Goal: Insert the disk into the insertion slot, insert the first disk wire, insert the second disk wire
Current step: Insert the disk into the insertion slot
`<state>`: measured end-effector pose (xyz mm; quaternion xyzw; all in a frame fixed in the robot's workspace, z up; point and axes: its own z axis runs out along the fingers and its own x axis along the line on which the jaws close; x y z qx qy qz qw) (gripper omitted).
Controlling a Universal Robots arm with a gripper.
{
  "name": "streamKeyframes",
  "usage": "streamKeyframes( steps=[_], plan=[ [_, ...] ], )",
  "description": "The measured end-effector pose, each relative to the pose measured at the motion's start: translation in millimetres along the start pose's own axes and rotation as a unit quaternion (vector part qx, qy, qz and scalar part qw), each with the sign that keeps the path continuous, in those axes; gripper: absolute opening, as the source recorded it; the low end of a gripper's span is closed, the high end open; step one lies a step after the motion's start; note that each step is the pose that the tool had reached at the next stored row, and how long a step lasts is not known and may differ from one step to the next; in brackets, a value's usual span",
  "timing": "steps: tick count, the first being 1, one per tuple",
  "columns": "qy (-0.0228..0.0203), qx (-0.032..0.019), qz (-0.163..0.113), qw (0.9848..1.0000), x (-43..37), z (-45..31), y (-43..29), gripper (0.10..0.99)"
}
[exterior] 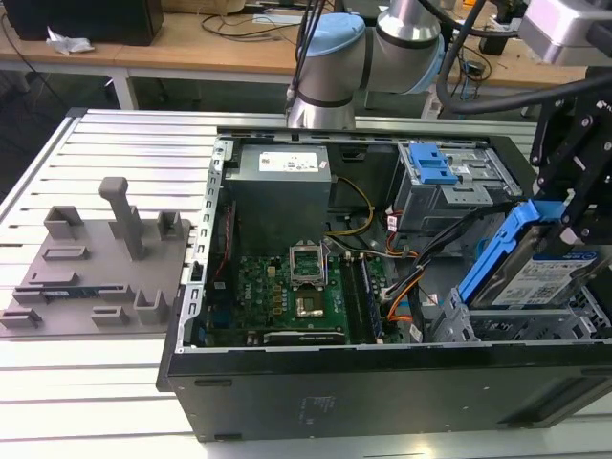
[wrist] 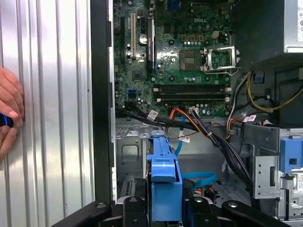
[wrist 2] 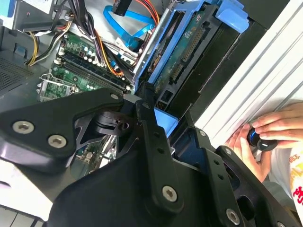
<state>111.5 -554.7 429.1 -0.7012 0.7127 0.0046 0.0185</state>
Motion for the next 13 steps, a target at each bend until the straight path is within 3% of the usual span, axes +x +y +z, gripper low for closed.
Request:
streamKeyframes(
  steps=[6,9,12,13],
  plan=[
    [0.0,0.0,0.0,1.0,0.5,11.1,0.2,0.365],
    [-0.0001,0.0001,0.0,1.0,0.9,20.8,0.4,0.365],
    [0.0,0.0,0.0,1.0,1.0,23.6,0.5,0.435],
    [0.0002,0.0,0.0,1.0,1.1,23.5,0.4,0.502]
  ],
)
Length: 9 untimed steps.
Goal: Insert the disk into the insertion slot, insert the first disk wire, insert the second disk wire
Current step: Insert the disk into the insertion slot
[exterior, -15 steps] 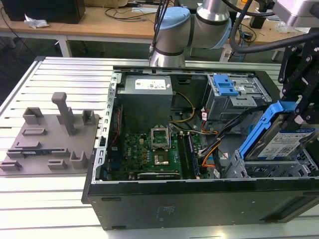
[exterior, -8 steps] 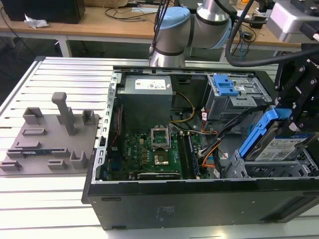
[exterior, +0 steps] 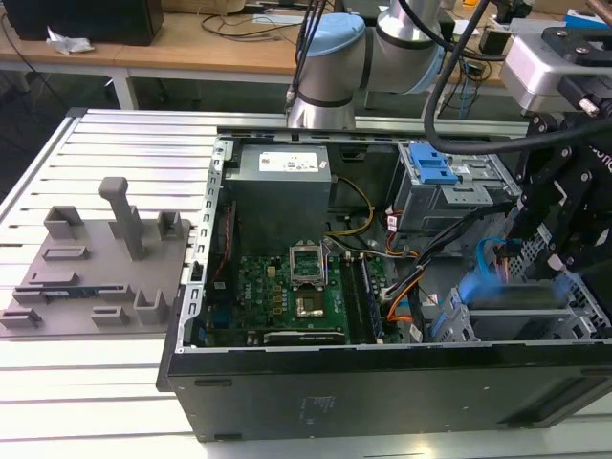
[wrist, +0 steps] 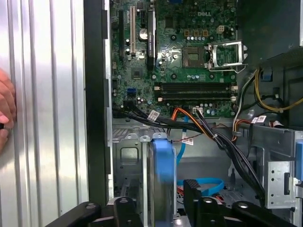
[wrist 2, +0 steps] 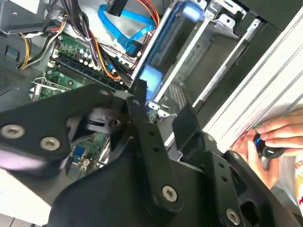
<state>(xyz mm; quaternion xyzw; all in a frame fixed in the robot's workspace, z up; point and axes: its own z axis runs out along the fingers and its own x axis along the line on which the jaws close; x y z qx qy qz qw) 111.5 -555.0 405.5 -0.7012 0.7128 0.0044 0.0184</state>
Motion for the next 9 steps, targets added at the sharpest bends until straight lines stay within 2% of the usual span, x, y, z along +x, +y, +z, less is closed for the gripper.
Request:
streamKeyframes(
  steps=[9],
  plan=[
    [-0.0002,0.0,0.0,1.0,0.0,0.5,0.0,0.502]
  ],
)
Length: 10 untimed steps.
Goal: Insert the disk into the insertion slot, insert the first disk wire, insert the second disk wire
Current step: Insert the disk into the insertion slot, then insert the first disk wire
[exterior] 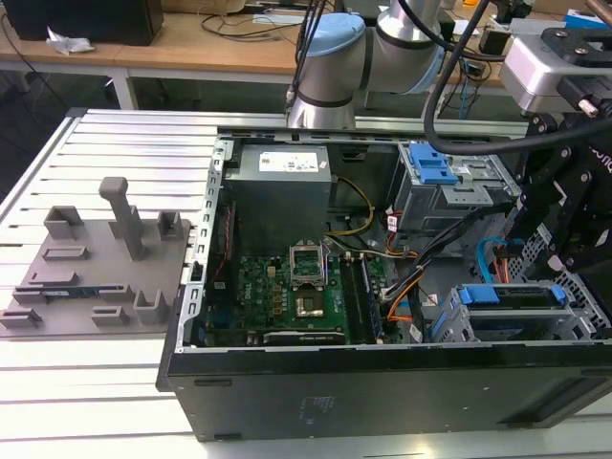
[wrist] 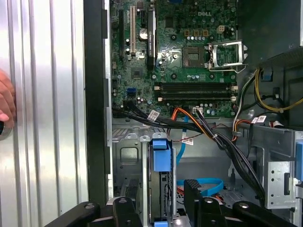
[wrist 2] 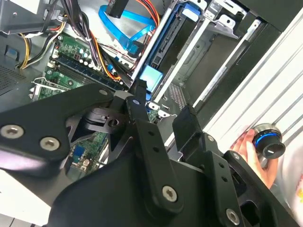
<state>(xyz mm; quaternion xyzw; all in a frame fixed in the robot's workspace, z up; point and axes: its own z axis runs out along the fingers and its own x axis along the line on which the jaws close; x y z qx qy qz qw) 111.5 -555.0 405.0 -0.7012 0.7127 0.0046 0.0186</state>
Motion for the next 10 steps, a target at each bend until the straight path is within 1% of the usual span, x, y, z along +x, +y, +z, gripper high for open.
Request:
streamKeyframes(
  steps=[8,10],
  plan=[
    [0.0,0.0,0.0,1.0,0.0,0.3,0.0,0.502],
    [0.0015,0.0,0.0,1.0,-0.5,0.5,0.0,0.502]
  ],
)
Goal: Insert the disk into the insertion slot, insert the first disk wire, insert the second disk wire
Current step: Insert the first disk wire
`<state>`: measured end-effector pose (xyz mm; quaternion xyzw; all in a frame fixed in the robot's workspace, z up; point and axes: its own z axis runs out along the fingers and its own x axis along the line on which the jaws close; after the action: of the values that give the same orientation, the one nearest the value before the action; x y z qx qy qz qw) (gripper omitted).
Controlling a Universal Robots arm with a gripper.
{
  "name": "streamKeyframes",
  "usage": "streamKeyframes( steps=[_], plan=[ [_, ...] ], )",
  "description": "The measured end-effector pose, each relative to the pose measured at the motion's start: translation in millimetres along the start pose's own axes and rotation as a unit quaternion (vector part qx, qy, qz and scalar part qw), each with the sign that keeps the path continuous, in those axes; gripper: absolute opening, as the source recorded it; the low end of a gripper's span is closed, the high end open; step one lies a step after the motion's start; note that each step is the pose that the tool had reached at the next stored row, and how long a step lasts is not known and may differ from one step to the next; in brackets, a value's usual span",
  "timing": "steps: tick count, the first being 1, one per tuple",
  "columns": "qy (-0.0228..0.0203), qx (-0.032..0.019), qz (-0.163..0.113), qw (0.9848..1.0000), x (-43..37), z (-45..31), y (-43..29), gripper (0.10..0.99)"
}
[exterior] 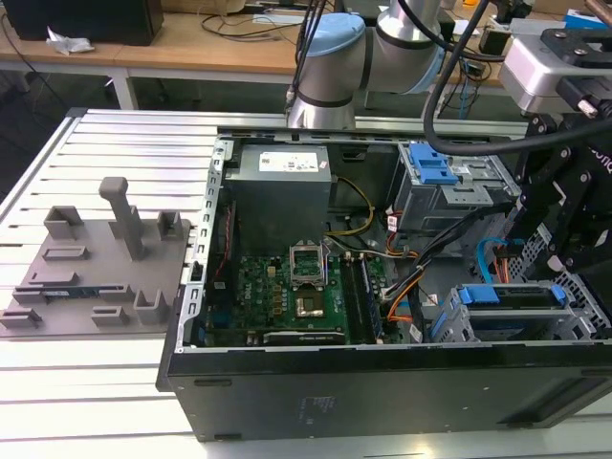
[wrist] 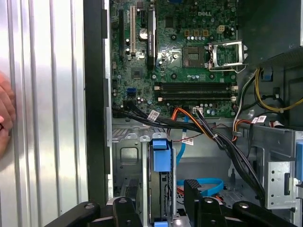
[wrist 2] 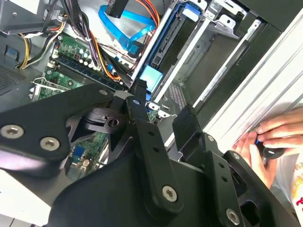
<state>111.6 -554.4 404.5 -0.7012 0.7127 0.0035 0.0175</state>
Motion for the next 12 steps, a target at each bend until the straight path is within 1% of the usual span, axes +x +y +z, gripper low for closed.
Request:
streamKeyframes(
  steps=[1,4,6,7,8,9,10,11,12],
  plan=[
    [0.0013,0.0,0.0,1.0,-0.6,-0.2,0.0,0.502],
    [0.0086,0.0001,0.0,1.0,-4.0,0.0,0.1,0.502],
    [0.0148,0.0001,0.0,0.9999,-6.7,0.0,0.1,0.502],
    [0.0247,-0.0004,0.0,0.9997,-10.4,0.1,0.0,0.502],
    [0.0364,-0.0012,-0.001,0.9993,-13.9,0.2,-0.1,0.502],
    [0.047,-0.002,-0.001,0.9989,-16.9,0.3,-0.1,0.502],
    [0.0819,-0.004,-0.002,0.9966,-27.1,0.6,-0.2,0.502],
    [0.1032,-0.0043,-0.002,0.9947,-39.0,1.0,0.0,0.502],
    [0.1032,-0.0042,-0.002,0.9946,-44.1,1.6,0.1,0.502]
  ],
)
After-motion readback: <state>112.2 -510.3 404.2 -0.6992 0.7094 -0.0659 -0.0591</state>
